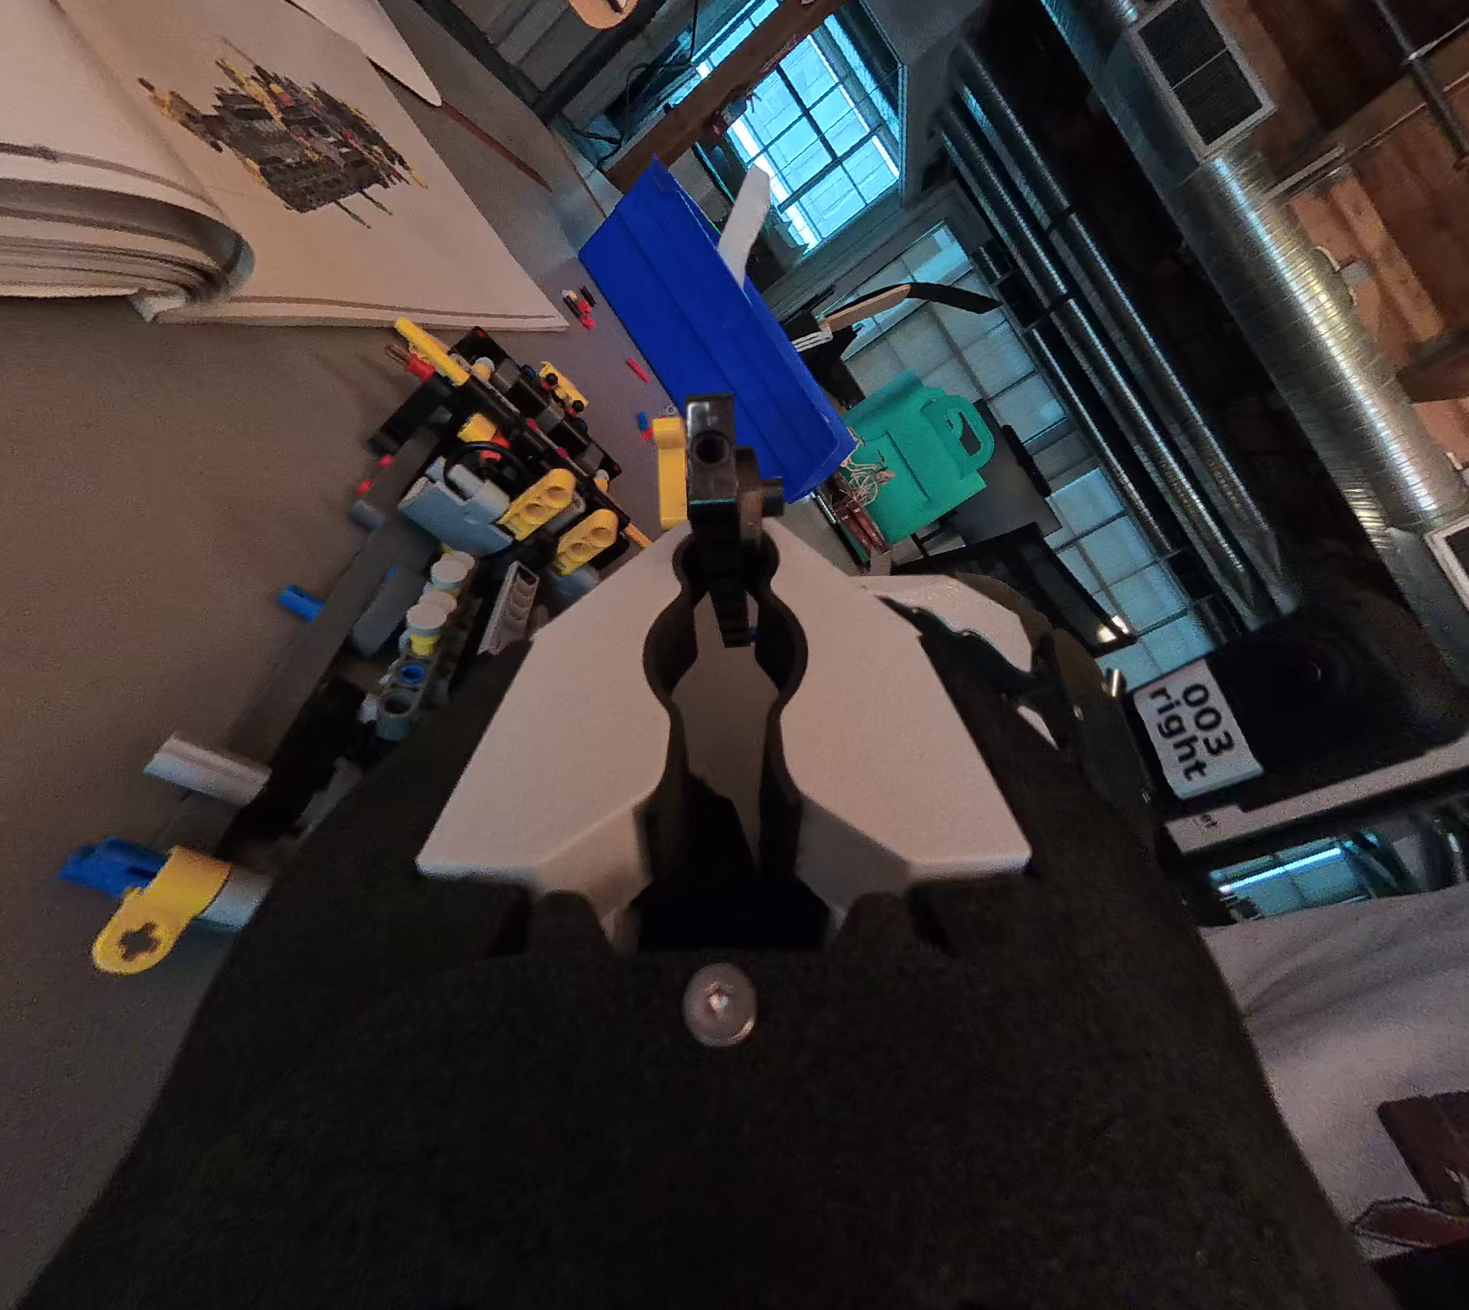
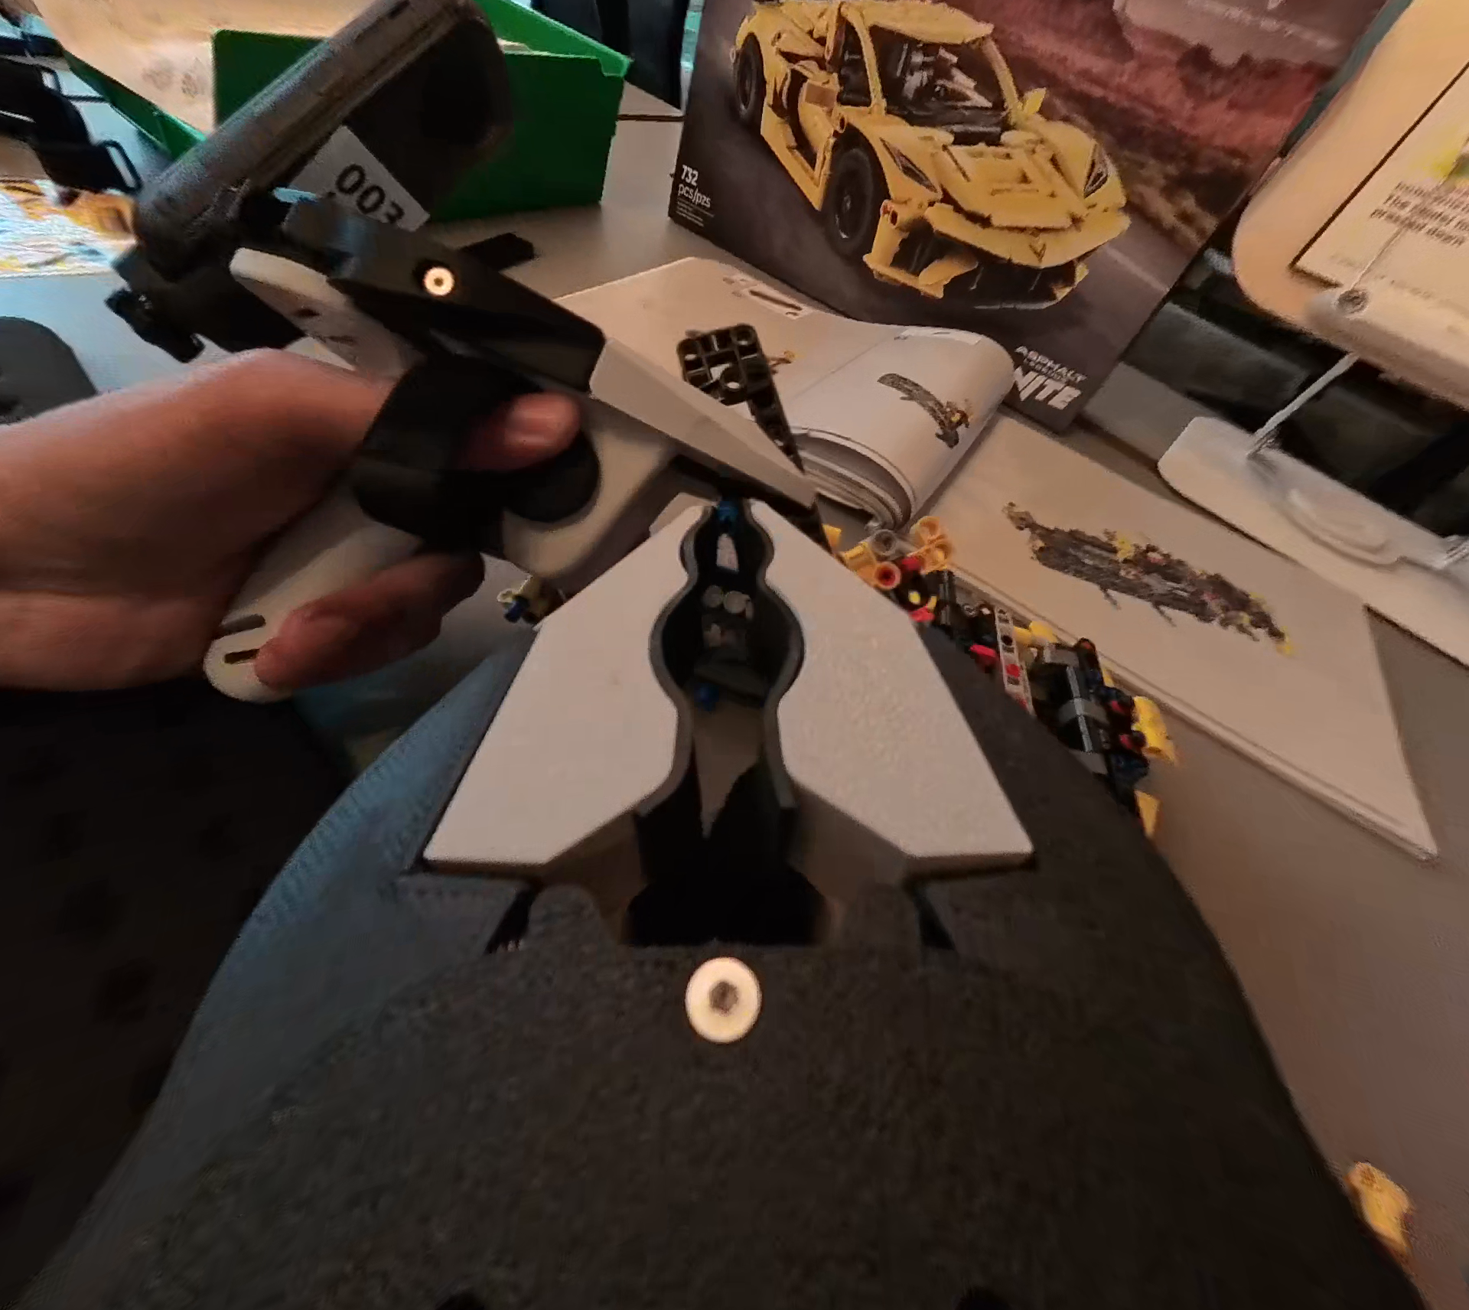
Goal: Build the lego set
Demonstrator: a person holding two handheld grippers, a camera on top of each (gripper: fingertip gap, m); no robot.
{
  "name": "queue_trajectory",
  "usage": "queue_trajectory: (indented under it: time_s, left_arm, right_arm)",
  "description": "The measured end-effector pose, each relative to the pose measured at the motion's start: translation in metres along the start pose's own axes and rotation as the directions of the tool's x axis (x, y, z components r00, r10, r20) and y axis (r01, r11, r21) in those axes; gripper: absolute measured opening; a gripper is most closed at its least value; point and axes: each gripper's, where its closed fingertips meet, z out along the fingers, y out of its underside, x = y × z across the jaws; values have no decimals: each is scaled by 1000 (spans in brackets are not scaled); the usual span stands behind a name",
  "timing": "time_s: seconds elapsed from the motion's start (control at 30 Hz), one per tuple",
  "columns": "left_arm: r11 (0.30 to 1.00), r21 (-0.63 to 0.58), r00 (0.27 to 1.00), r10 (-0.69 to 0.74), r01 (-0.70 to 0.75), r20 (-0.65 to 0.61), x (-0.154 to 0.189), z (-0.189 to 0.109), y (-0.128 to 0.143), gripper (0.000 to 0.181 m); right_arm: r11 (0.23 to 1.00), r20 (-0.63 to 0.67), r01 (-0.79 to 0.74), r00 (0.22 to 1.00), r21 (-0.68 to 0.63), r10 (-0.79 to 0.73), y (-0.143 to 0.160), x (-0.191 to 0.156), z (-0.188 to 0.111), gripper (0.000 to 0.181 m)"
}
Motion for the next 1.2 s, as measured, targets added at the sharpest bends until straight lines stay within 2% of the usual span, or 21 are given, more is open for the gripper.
queue_trajectory:
  time_s: [0.4, 0.63, 0.87, 0.93, 0.97, 1.07, 1.17, 1.2]
  left_arm:
    - [999, -25, 997, 42, -41, 59, -5, 0, 6, 8]
    - [988, -31, 979, 154, -151, 131, -6, -1, 6, 8]
    - [965, -5, 948, 259, -263, 187, -2, -2, -1, 9]
    - [953, 19, 935, 293, -303, 202, 1, -3, -5, 8]
    - [947, 26, 928, 308, -320, 212, 2, -4, -6, 8]
    - [936, 42, 914, 331, -349, 234, 3, -5, -9, 8]
    - [917, 38, 885, 371, -396, 281, 2, -7, -12, 8]
    - [895, 31, 856, 416, -446, 306, 4, -7, -14, 8]
  right_arm:
    - [997, -29, 19, 999, -73, -21, 11, 1, 7, 4]
    - [994, -38, 44, 998, -96, -48, 13, 0, 8, 4]
    - [985, 10, -166, 986, -47, 167, 8, 1, 9, 4]
    - [931, 71, -364, 929, -12, 364, 3, 0, 9, 4]
    - [918, 75, -397, 915, 1, 396, 1, 0, 10, 4]
    - [961, -34, -277, 960, 16, 277, -2, 1, 11, 4]
    - [954, -45, -300, 953, 16, 301, -3, 1, 13, 4]
    - [933, -36, -358, 933, 35, 359, -5, 0, 13, 4]
